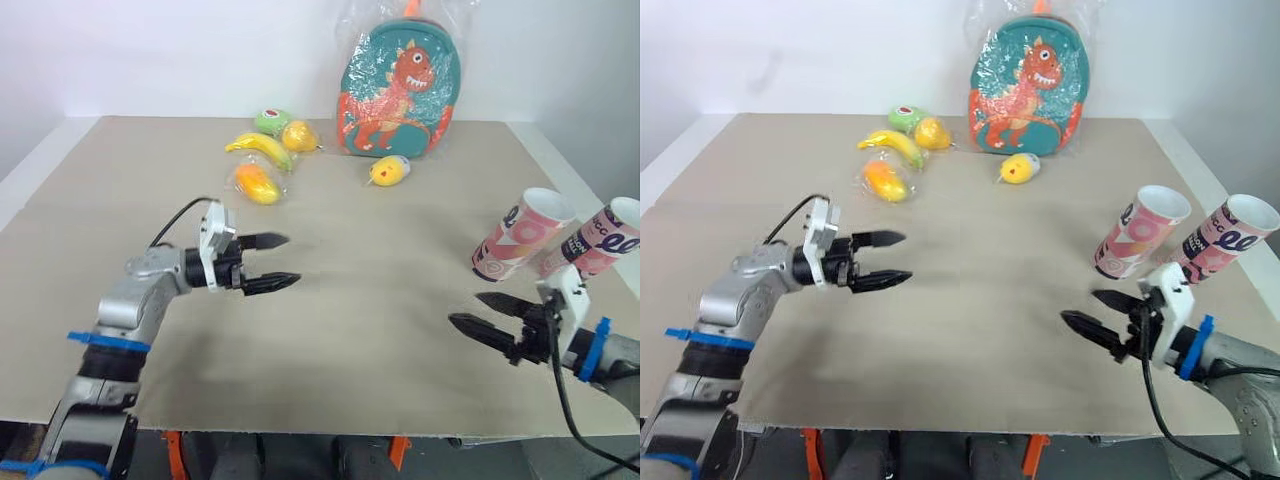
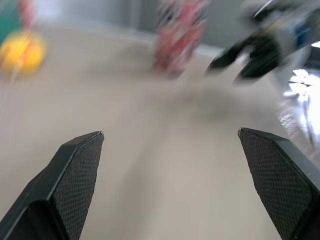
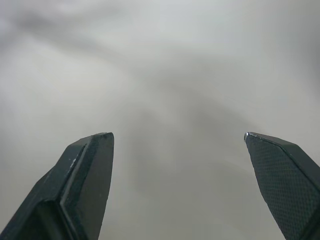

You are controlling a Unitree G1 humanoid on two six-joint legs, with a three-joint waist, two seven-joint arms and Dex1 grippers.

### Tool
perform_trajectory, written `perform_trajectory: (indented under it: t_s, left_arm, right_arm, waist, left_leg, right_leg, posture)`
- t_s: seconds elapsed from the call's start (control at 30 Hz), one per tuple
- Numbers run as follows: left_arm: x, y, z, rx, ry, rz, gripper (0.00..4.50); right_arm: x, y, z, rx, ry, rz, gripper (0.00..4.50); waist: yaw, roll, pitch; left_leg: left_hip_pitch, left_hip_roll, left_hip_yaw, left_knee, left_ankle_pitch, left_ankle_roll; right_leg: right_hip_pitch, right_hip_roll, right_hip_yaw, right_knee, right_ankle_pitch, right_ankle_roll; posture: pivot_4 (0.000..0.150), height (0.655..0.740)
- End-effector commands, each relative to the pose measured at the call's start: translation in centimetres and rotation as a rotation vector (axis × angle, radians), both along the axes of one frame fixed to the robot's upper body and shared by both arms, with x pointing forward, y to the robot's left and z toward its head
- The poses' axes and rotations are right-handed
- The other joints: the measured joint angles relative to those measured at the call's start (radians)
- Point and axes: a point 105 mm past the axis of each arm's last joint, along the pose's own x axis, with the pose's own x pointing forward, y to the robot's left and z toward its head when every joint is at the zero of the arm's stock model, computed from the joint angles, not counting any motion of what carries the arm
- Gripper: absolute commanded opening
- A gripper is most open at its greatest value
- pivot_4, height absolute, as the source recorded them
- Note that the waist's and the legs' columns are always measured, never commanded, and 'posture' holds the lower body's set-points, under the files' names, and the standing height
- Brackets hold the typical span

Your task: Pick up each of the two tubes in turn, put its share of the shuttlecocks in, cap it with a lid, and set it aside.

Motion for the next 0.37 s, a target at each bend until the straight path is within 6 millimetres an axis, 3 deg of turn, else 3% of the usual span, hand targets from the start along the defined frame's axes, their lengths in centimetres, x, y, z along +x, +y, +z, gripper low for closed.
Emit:
perform_trajectory:
  t_s: [0.03,0.13,0.37]
  left_arm:
    - [-0.1,1.8,1.0,0.008,-0.064,0.116,4.5]
    - [-0.3,2.9,-0.2,0.002,-0.048,0.184,4.5]
    - [-0.5,3.4,-1.9,-0.018,-0.01,0.248,4.5]
  right_arm:
    - [0.3,2.5,0.1,0.035,-0.021,0.07,4.47]
    - [0.7,4.0,-0.6,0.071,-0.008,0.114,4.47]
    - [1.0,7.8,-1.8,0.121,0.023,0.234,4.47]
  waist:
    - [0.007,-0.003,0.001]
    - [0.017,-0.003,0.001]
    - [0.018,-0.003,0.001]
  left_leg:
    - [0.0,0.0,0.0,0.0,0.0,0.0]
    - [0.0,-0.001,0.002,0.0,0.0,0.0]
    - [-0.001,-0.001,0.001,-0.001,0.0,0.0]
  right_leg:
    - [0.0,-0.001,0.0,-0.001,-0.001,-0.002]
    - [0.0,-0.002,0.001,-0.001,-0.001,-0.002]
    - [-0.001,-0.002,0.0,-0.001,0.0,0.0]
  posture:
    - [0.15,0.74]
    - [0.15,0.74]
    - [0.15,0.74]
